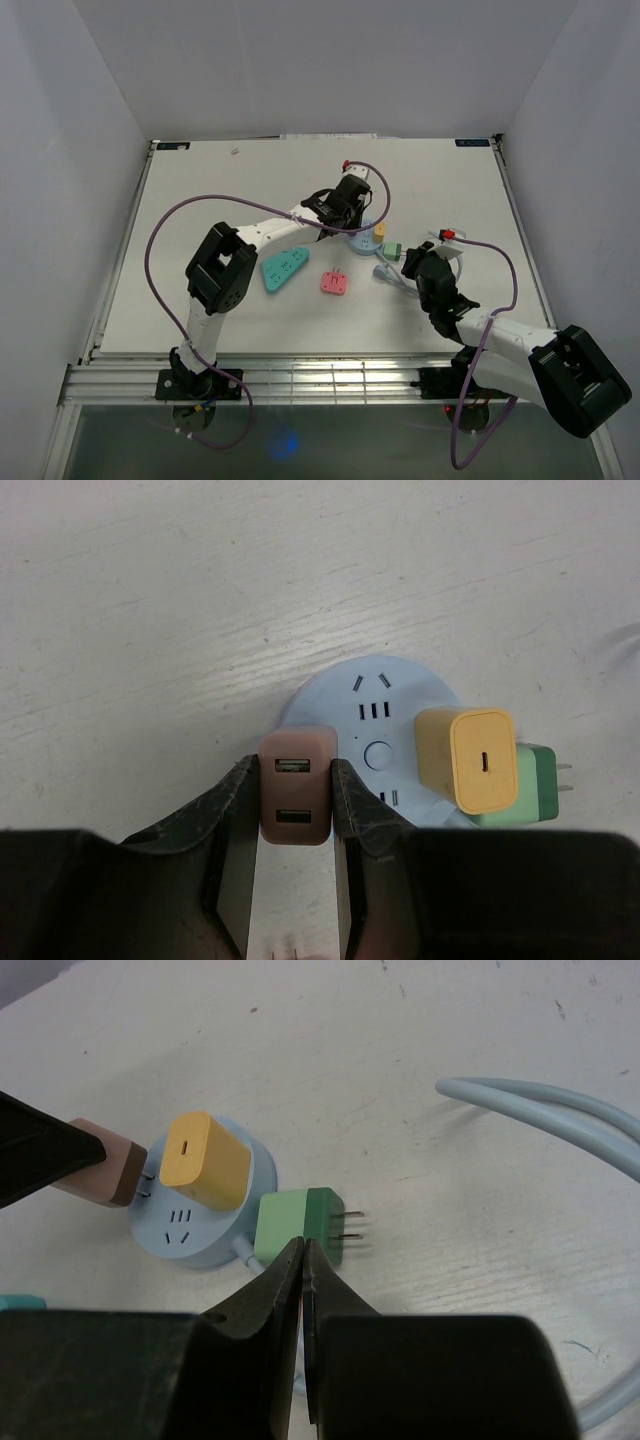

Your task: Insert the plug

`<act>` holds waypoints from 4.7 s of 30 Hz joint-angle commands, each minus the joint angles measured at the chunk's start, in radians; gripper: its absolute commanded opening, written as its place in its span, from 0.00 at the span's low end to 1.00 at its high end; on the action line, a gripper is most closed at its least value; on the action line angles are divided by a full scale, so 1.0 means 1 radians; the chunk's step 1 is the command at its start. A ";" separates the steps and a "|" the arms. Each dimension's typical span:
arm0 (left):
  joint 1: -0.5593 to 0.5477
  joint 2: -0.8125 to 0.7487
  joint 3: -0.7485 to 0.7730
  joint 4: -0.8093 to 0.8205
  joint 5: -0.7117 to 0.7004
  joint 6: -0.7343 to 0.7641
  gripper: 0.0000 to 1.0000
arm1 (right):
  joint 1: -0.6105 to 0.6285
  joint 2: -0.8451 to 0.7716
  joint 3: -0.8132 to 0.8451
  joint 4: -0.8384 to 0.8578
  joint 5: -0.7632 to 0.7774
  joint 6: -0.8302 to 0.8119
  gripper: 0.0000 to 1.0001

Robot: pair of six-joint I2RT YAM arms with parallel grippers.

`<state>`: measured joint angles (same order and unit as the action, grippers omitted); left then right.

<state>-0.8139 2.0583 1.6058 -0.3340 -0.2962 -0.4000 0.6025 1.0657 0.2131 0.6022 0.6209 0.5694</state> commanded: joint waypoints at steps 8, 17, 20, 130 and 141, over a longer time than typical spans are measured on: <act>-0.013 0.023 0.005 0.013 0.029 0.102 0.00 | -0.004 -0.009 0.005 0.030 0.008 -0.013 0.08; -0.054 0.049 0.032 -0.013 -0.057 0.153 0.00 | -0.004 0.008 0.015 0.021 0.007 -0.022 0.08; -0.056 0.066 0.046 -0.013 -0.040 0.171 0.00 | -0.004 0.014 0.022 0.015 0.007 -0.022 0.08; -0.028 0.284 -0.046 -0.255 0.011 0.244 0.10 | -0.072 0.073 0.072 -0.048 -0.155 -0.078 0.57; -0.028 0.177 -0.118 -0.143 0.104 0.228 0.69 | -0.073 0.187 0.241 -0.307 -0.098 -0.025 0.71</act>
<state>-0.8505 2.1738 1.5974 -0.2146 -0.2779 -0.1642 0.5312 1.2140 0.3767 0.4141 0.4808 0.5201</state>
